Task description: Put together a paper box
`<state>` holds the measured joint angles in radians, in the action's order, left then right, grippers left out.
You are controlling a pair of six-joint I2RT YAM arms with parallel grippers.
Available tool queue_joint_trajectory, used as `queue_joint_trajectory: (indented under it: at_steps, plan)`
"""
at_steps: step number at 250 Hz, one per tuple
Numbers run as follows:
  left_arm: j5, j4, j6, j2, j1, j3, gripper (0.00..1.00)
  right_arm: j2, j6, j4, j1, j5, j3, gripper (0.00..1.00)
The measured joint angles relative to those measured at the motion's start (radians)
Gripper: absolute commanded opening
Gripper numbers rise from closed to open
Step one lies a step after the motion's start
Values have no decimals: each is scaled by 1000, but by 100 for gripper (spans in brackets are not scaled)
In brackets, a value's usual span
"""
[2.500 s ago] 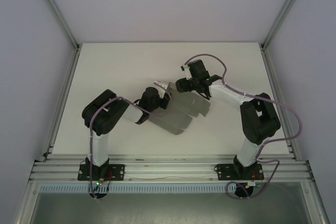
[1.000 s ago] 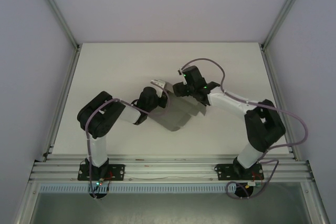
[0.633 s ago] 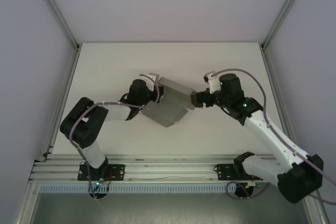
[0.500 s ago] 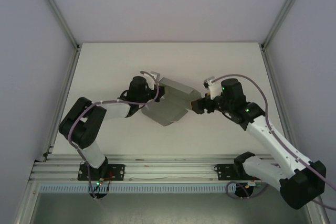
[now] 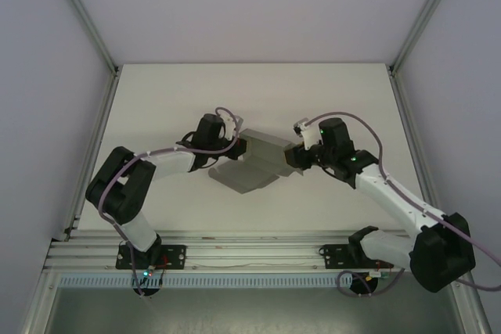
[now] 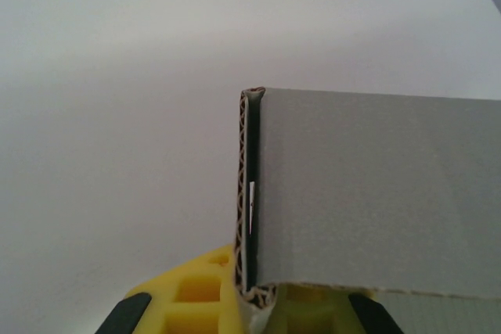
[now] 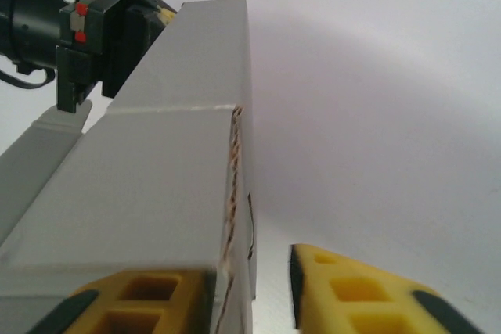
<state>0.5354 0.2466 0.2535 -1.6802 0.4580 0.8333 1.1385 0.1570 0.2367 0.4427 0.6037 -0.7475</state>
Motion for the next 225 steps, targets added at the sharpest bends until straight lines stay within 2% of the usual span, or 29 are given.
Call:
queue_joint_trajectory:
  at_steps: [11,45,63,70,87,138,185,203,225]
  plan:
    - [-6,0,0,-6,3,0,0,13,-3,-14,2,3,9,21]
    - [-29,6,8,-45,5,0,0,58,-2,-59,13,-2,25,5]
    - [-40,31,11,-63,2,0,0,77,6,-78,15,-7,25,0]
    - [-46,36,11,-66,2,0,4,84,11,-87,16,-9,25,0]
    - [-54,53,11,-71,-1,0,6,94,21,-103,17,-13,25,0]
    - [-72,121,21,-98,-3,-4,18,118,53,-135,17,-17,24,0]
    - [-61,200,47,-145,-6,-27,18,135,70,-147,17,-16,18,0]
    - [-53,230,61,-151,-10,-36,9,141,74,-142,17,-15,12,0]
    - [-48,253,61,-155,-14,-42,9,148,77,-134,18,-16,-2,0]
